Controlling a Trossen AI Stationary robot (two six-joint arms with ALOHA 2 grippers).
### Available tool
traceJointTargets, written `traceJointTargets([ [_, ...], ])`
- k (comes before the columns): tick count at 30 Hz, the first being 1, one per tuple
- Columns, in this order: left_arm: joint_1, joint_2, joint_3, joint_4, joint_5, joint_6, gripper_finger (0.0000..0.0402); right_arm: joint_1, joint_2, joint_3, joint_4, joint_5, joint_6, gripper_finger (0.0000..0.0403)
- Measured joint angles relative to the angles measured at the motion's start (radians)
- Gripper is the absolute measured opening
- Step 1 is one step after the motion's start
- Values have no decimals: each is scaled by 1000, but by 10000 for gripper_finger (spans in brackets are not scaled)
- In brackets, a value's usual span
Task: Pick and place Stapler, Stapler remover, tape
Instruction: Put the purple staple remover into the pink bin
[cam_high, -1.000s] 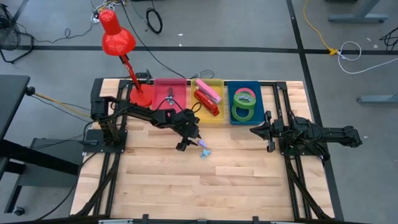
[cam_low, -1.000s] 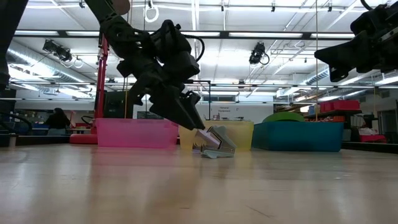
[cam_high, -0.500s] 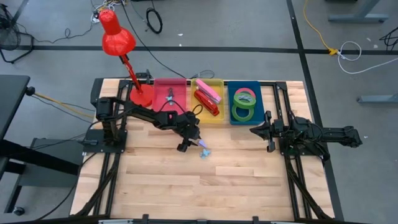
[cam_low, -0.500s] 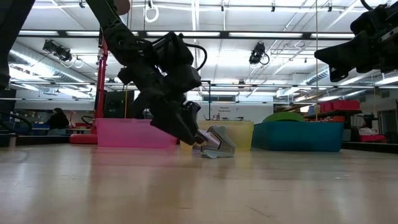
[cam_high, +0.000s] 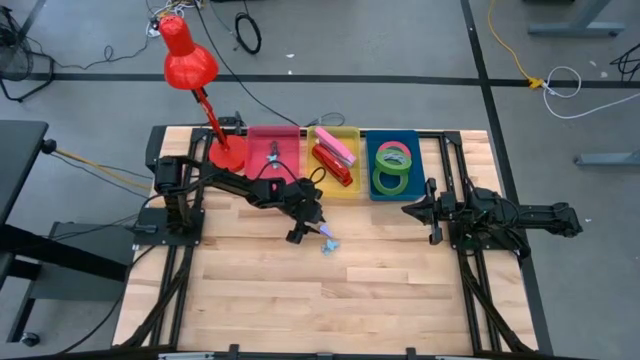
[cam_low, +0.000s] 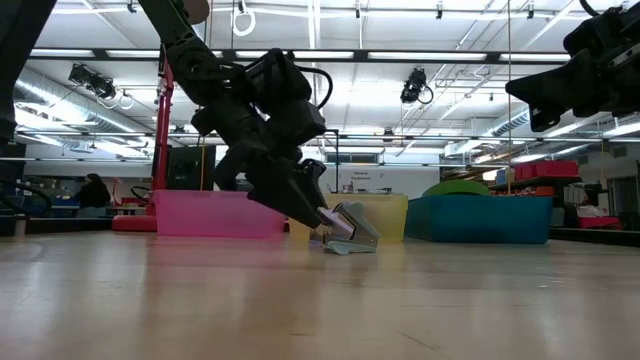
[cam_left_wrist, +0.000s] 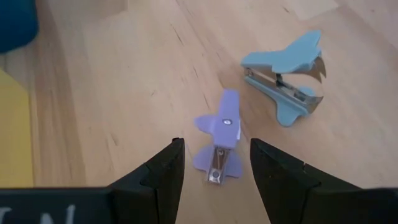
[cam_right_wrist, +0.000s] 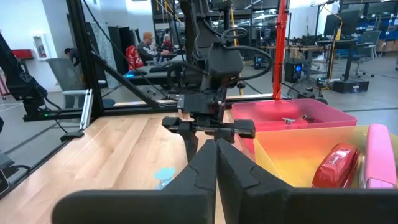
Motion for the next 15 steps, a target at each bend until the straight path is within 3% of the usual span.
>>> traceJointTargets([
  [15,-1,0,0,13,5,20,174,0,0,0,0,0,0,16],
])
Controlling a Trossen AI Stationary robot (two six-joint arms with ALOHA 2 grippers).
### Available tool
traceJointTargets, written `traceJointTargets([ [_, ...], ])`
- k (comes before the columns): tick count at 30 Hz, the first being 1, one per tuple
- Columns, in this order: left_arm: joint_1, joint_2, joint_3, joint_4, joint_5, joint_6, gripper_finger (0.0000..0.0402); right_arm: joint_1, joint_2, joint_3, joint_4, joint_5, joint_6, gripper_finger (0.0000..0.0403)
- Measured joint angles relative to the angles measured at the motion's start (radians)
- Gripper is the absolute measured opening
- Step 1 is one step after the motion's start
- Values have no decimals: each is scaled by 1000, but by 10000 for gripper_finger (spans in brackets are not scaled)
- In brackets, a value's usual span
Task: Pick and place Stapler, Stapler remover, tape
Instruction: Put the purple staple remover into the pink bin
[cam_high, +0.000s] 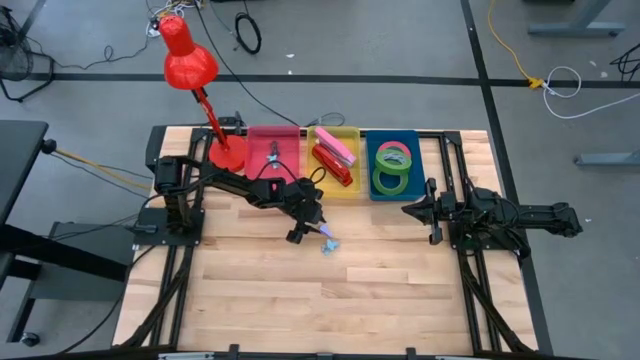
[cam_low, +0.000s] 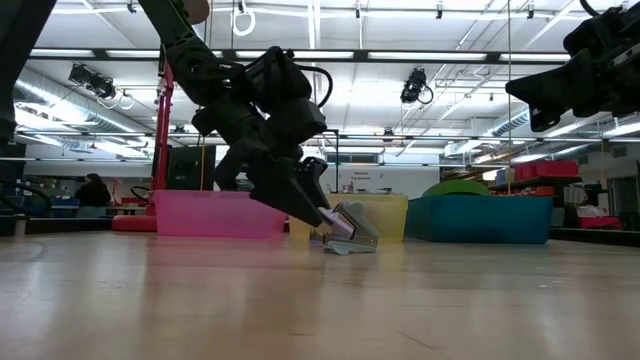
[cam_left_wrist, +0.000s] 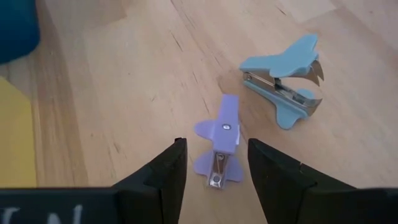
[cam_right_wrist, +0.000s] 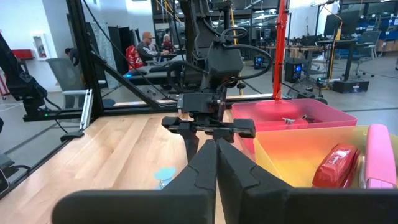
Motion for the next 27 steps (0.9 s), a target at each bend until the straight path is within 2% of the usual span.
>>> traceJointTargets([
  [11,0,-1,0,-1,0,2,109,0,0,0,0,0,0,16],
  [27,0,-1,0,-1,0,6,52,0,0,0,0,0,0,16],
])
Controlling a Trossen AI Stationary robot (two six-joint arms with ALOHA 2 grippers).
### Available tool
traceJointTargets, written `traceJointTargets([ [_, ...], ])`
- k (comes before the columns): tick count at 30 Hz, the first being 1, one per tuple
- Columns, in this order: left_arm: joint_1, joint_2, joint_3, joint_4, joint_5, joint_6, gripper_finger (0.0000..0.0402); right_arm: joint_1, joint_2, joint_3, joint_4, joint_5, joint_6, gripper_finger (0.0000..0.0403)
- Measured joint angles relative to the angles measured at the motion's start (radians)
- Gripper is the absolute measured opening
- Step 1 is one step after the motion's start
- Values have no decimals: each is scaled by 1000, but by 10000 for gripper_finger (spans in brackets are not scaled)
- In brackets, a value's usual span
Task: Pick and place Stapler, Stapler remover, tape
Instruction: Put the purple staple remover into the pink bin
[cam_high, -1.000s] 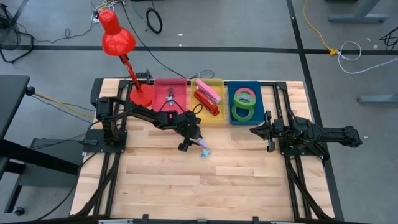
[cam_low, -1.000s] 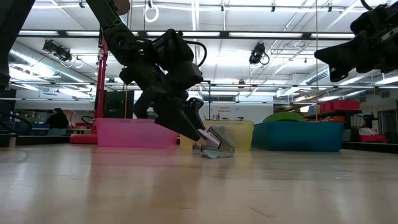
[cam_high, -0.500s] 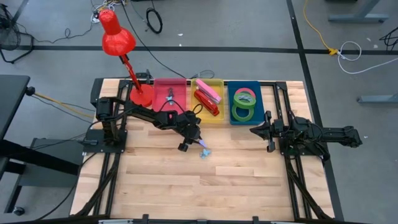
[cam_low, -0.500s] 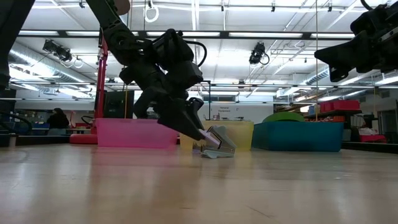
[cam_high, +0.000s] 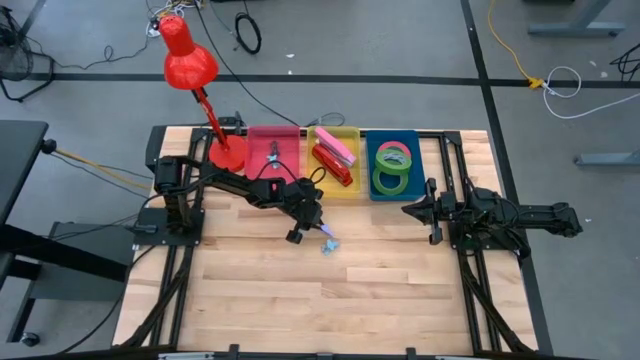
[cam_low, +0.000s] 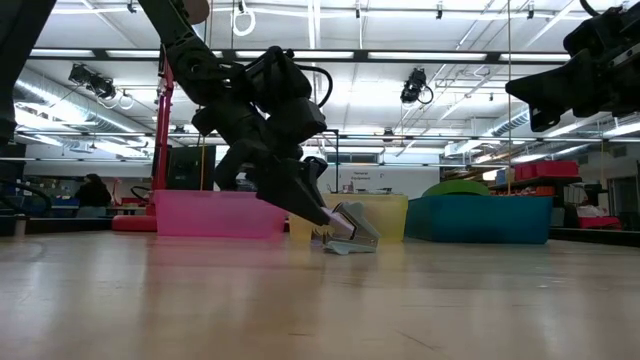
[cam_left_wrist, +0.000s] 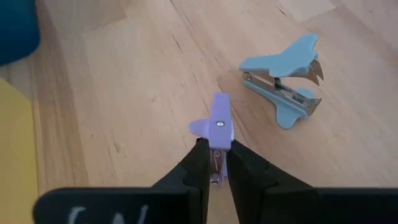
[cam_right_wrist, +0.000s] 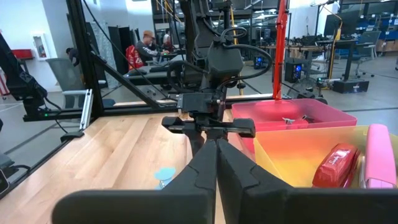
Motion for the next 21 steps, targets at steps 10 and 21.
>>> traceJointTargets([
  [10,0,-7,0,-2,-1,0,24,0,0,0,0,0,0,16],
  [21,0,-136,8,-53,-28,25,28,0,0,0,0,0,0,16],
])
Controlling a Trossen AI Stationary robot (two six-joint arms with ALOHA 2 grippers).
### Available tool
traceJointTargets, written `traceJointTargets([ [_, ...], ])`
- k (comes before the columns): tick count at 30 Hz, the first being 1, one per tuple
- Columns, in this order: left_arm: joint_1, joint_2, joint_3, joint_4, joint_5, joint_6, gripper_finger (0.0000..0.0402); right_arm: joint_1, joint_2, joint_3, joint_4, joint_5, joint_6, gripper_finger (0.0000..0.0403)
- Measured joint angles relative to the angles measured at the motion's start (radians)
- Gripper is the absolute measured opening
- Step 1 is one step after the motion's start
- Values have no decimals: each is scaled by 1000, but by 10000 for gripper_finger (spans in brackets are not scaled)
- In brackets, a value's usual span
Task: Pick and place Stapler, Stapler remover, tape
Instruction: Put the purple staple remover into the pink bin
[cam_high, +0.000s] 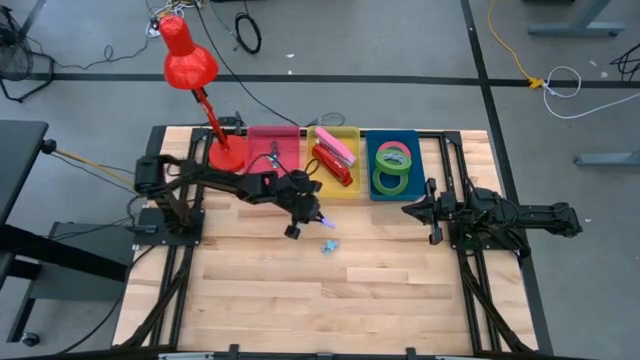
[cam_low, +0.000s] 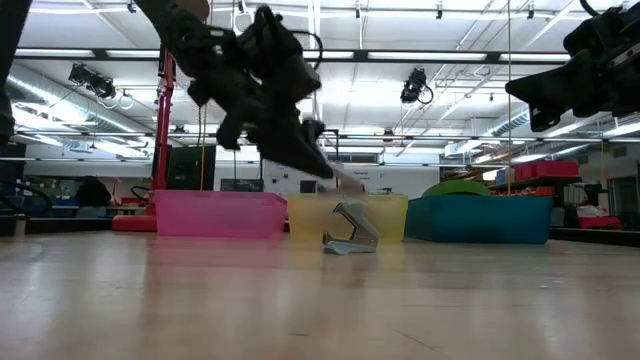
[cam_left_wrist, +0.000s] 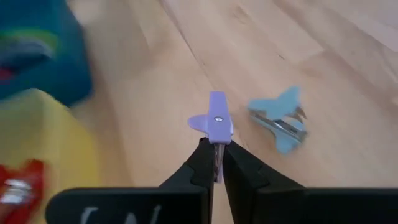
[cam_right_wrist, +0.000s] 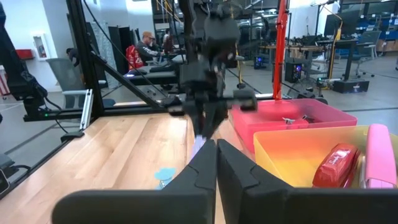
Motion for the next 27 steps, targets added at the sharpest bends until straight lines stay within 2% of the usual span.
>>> traceJointTargets([
  [8,14,-182,1,-161,-225,97,29,0,0,0,0,0,0,16],
  [14,74,-272,0,-279,-357,97,30,0,0,0,0,0,0,16],
  [25,210,-302,0,-503,-621,81,30,0,0,0,1,0,0,16],
  [27,236,-302,0,-520,-638,54,30,0,0,0,0,0,0,16],
])
